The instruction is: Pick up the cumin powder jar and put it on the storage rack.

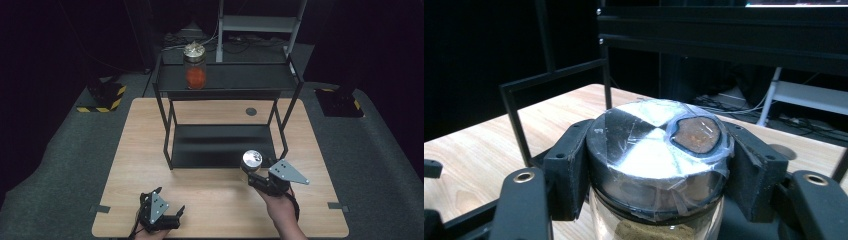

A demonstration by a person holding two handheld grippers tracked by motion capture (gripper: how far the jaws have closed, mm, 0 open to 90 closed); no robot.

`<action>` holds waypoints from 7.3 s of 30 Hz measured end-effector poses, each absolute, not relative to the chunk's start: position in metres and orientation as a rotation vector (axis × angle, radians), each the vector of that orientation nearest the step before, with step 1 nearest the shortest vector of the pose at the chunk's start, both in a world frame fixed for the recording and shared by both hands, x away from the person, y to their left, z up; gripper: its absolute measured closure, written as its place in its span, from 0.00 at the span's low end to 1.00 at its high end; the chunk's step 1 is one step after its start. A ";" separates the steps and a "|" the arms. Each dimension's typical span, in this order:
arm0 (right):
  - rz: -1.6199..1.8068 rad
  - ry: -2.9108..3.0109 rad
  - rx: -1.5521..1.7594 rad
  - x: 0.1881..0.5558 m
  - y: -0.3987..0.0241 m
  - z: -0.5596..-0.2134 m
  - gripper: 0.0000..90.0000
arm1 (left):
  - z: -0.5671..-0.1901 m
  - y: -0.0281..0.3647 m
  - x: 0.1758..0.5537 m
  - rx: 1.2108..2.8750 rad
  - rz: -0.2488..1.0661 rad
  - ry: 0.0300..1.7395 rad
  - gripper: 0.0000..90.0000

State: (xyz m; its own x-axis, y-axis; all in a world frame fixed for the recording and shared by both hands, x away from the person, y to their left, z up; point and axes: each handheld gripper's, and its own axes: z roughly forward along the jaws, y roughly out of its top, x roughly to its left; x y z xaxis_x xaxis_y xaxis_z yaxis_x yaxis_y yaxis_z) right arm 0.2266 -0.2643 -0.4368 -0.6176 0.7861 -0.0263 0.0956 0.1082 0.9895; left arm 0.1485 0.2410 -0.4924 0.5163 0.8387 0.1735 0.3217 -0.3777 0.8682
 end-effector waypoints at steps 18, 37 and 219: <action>1.563 1.771 0.862 0.223 -0.278 -0.410 0.38 | -0.493 0.240 0.148 1.933 0.798 0.953 0.01; 1.589 1.717 0.849 0.231 -0.274 -0.377 0.38 | -0.493 0.243 0.148 1.927 0.787 0.950 0.01; 1.570 1.456 0.913 0.349 -0.195 -0.255 0.00 | -0.499 0.258 0.146 1.870 0.746 0.909 0.01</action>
State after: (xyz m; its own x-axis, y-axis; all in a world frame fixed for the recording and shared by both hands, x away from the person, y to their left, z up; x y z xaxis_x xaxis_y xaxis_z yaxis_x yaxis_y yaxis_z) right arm 0.3492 -0.1953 -0.2548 -0.4272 0.9041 -0.0085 -0.0765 -0.0268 0.9967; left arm 0.1456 0.2581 -0.4989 0.5480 0.8270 0.1256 0.2845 -0.3255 0.9017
